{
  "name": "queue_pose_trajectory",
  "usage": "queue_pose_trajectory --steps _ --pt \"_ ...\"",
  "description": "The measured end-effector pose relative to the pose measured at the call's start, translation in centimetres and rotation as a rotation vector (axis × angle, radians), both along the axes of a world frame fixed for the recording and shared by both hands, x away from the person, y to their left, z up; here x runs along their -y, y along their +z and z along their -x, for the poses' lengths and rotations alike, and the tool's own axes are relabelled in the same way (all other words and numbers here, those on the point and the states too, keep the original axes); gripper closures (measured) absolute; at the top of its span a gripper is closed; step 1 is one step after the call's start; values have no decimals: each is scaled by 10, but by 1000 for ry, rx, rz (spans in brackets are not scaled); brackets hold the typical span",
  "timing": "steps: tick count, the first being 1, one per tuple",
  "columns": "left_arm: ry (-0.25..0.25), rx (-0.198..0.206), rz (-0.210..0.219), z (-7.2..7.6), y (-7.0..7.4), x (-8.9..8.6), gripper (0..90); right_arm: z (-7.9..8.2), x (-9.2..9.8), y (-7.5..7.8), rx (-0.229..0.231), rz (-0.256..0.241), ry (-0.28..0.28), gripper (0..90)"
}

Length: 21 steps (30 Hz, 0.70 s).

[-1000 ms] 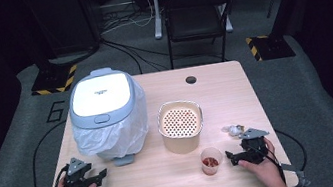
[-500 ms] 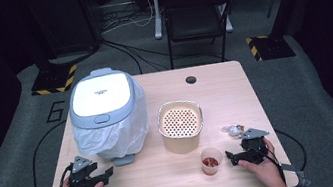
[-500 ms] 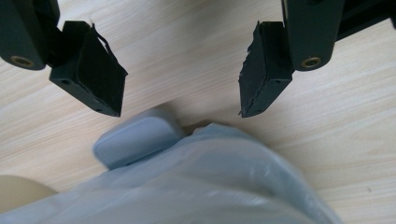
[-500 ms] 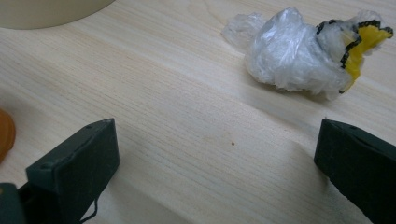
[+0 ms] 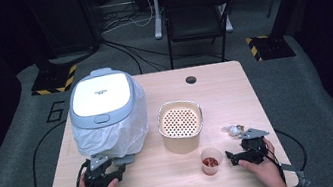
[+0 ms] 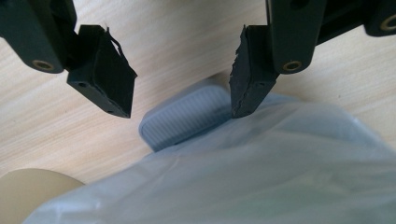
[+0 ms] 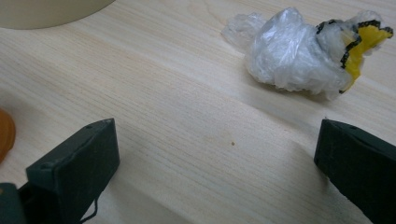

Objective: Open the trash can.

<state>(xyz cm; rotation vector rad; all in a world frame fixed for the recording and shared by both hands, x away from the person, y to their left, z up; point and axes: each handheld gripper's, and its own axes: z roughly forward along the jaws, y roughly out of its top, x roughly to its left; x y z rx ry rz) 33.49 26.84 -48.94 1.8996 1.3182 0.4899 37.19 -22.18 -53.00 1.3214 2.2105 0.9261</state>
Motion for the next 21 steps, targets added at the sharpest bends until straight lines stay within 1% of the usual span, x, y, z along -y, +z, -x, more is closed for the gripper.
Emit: queue_pose_trajectory --steps 2,3,4,5,6,7,8,9,10,11,12,13,14,15,16,17,18,19,21 --pt "-2 0 -1 0 0 2 410 0 0 0 0 0 0 0" --pt "19 6 -1 -2 0 5 435 0 0 0 0 0 0 0" --pt "20 8 2 -2 -1 6 449 0 0 0 0 0 0 0" --pt "20 8 2 -2 -1 6 450 0 0 0 0 0 0 0" --pt "48 26 -12 -5 -2 7 453 0 0 0 0 0 0 0" --pt "48 26 -12 -5 -2 7 454 0 0 0 0 0 0 0" --pt "68 36 23 -7 -4 8 466 0 0 0 0 0 0 0" --pt "79 37 36 -9 -4 9 473 0 0 0 0 0 0 0" --pt "79 37 36 -9 -4 9 475 0 0 0 0 0 0 0" --pt "100 21 61 -8 -5 12 475 0 0 0 0 0 0 0" --pt "92 43 51 -10 -5 11 480 0 0 0 0 0 0 0" --pt "101 29 59 -9 -6 13 488 0 0 0 0 0 0 0" --pt "103 34 36 -9 -7 14 504 0 0 0 1 -1 0 0" --pt "103 34 36 -9 -7 14 520 0 0 0 1 -1 0 0" --pt "102 22 41 -10 -8 15 520 0 0 0 3 2 0 0" --pt "91 53 31 -13 -12 15 534 0 0 0 3 2 0 0" --pt "93 26 46 -11 -12 17 534 0 0 0 3 2 0 0" --pt "77 55 22 -12 -13 15 533 0 0 0 2 3 0 0" --pt "75 61 30 -12 -14 16 531 0 0 0 1 0 -2 0"
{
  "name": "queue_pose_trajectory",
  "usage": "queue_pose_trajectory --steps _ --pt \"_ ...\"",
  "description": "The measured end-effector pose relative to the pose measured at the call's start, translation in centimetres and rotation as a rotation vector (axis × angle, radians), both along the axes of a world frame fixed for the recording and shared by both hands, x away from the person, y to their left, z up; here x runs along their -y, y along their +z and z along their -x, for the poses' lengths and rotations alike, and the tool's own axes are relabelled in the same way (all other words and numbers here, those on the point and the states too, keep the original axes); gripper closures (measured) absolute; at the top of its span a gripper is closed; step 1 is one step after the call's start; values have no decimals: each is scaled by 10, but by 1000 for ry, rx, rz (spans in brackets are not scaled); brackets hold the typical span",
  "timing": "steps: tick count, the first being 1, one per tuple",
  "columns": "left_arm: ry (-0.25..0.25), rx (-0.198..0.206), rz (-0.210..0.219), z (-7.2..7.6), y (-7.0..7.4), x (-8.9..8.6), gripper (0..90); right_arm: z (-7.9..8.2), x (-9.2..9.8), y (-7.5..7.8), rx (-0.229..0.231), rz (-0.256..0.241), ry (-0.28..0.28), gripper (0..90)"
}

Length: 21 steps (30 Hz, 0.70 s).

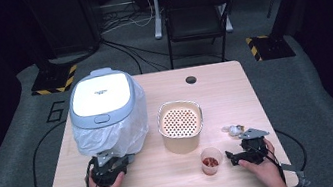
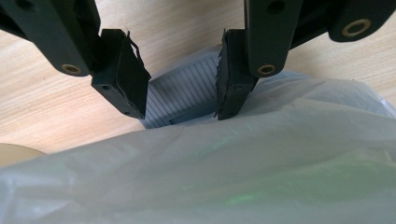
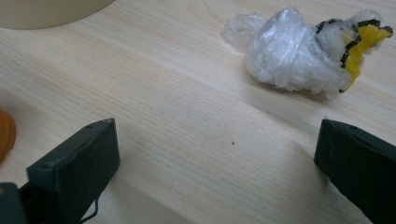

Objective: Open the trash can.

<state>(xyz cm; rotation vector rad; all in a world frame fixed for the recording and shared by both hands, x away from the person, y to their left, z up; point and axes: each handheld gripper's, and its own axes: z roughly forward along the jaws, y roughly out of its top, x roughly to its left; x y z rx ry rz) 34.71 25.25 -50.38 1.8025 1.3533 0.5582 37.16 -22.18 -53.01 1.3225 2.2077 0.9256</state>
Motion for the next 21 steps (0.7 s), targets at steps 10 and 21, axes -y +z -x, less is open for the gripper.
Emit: queue_pose_trajectory --steps 10,21 --pt "-12 -3 -35 -2 -2 -3 522 0 0 0 0 0 -2 0" --pt "3 9 -62 -4 -5 -3 531 0 0 0 0 -2 -4 0"
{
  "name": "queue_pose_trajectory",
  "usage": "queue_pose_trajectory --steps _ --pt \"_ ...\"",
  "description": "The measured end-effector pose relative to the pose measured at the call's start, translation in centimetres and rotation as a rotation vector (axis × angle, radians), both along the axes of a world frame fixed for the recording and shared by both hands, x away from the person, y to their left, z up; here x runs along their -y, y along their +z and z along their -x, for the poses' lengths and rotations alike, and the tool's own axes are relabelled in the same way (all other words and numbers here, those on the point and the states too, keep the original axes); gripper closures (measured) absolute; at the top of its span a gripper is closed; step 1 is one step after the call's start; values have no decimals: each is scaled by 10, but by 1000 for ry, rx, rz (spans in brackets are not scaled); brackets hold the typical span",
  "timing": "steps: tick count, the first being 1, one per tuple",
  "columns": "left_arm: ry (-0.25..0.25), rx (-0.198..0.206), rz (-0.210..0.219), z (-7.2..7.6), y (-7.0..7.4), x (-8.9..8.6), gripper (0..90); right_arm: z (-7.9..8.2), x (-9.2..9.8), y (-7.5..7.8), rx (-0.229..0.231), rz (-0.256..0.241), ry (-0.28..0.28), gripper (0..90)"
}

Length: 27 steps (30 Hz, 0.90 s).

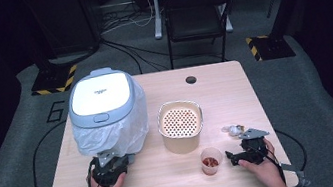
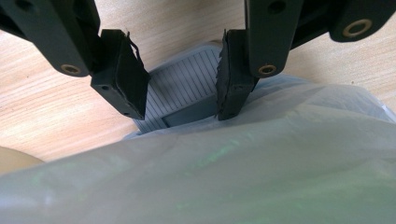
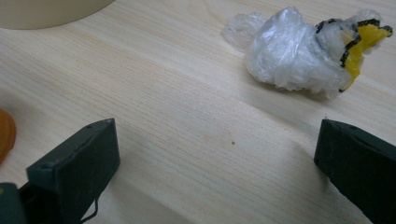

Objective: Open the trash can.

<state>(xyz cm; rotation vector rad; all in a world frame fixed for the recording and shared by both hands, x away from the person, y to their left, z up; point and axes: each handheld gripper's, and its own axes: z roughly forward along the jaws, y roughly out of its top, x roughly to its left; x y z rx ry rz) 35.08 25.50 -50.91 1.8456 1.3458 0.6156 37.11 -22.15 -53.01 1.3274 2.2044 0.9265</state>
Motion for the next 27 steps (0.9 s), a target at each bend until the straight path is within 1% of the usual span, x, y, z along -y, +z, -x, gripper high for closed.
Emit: queue_pose_trajectory --steps 1,2,4,5,6,7,8,9,10,12,13,14,16,23,25,27 --pt "-7 -11 -7 0 0 -1 531 0 0 0 0 0 0 0" --pt "-17 -9 5 0 -1 0 532 0 0 0 -1 0 0 0" --pt "-11 -9 -9 0 -3 0 532 0 0 0 -1 1 0 0" --pt "-14 -13 -25 0 -4 0 532 0 0 0 -1 0 0 0" --pt "-14 -13 -25 0 -4 0 535 0 0 0 -1 0 0 0" --pt "-7 4 -25 -1 -6 1 537 0 0 0 -1 0 -1 0" --pt "-18 -15 -47 0 -8 1 537 0 0 0 -2 0 0 0" --pt "-18 -15 -47 0 -8 1 537 0 0 0 -2 0 0 0" --pt "-29 -2 -38 1 -9 3 537 0 0 0 -1 1 0 0" --pt "7 3 -54 3 -12 7 536 0 0 0 0 0 0 0" --pt "-18 4 -51 2 -12 4 536 0 0 0 1 1 0 0" --pt "-17 10 -36 2 -13 3 536 0 0 0 -2 1 0 0" --pt "-10 8 -36 2 -13 3 536 0 0 0 0 0 0 0" --pt "-13 8 -26 3 -14 3 536 0 0 0 -3 -2 -2 0" --pt "-11 12 -30 3 -14 3 536 0 0 0 -1 -3 -5 12" --pt "-15 12 -30 2 -14 3 536 1 2 2 7 -10 -13 102"
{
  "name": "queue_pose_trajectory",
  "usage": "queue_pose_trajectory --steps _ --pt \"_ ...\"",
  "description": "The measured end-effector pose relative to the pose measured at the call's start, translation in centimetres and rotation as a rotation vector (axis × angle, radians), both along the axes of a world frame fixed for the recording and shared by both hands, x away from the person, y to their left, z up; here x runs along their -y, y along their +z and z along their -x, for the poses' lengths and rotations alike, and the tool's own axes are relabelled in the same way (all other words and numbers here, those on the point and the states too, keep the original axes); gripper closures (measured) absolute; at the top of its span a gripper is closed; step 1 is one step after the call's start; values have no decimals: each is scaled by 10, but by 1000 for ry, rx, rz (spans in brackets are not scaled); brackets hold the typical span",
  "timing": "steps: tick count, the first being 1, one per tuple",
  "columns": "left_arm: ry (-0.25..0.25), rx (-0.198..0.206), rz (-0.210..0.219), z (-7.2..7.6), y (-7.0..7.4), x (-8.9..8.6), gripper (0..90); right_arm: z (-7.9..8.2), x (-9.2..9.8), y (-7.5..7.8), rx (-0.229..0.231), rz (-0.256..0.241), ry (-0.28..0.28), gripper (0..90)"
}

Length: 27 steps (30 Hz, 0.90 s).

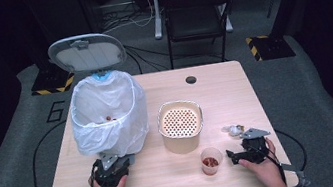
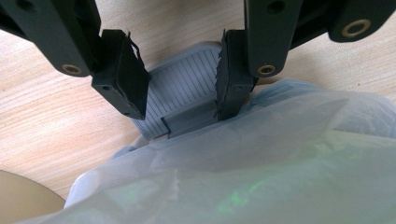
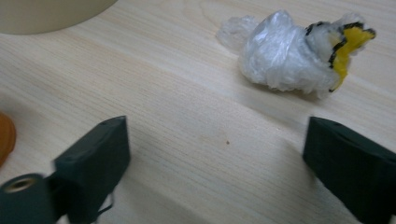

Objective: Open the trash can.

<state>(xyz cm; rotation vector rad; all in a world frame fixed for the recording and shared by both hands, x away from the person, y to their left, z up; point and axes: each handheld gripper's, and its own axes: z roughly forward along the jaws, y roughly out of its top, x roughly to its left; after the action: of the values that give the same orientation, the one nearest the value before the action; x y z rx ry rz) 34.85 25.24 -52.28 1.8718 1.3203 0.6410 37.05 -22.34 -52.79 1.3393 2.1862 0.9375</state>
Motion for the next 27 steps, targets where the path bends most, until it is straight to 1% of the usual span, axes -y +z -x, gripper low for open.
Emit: queue_pose_trajectory --steps 1,2,6,7,8,11,12,14,15,19,20,21,22,23,25,27 --pt "1 -1 0 0 0 0 536 0 1 1 1 0 5 154" --pt "1 -1 0 0 0 0 536 1 2 2 1 -4 2 174" --pt "-1 -4 2 -1 1 0 536 1 3 3 -7 -4 5 188" --pt "5 -5 9 0 0 1 536 1 3 3 -7 -4 5 188" --pt "23 -7 32 0 0 3 536 2 4 3 -3 2 9 200" --pt "23 -12 31 0 0 3 536 4 7 5 -9 3 7 245" --pt "22 -12 30 0 0 3 536 5 7 6 -22 -3 -1 249" --pt "23 -12 31 0 0 3 536 6 9 6 -27 -6 -6 256" --pt "23 -11 31 0 0 3 536 7 12 8 -23 -1 -6 261" --pt "17 -17 24 -1 1 3 537 7 13 11 -25 -1 -12 266" --pt "17 -18 25 -1 1 3 540 8 13 12 -19 5 -17 268" --pt "13 -21 28 -1 1 3 547 8 12 13 -17 -2 -23 268" --pt "15 -16 29 -1 1 3 564 8 13 14 -15 11 -19 268" --pt "25 -11 36 0 0 4 564 8 12 16 -13 4 -22 267" --pt "18 -12 37 0 0 3 564 8 12 17 -14 1 -27 268" --pt "18 -9 35 0 0 3 563 7 13 18 -3 11 -14 267"
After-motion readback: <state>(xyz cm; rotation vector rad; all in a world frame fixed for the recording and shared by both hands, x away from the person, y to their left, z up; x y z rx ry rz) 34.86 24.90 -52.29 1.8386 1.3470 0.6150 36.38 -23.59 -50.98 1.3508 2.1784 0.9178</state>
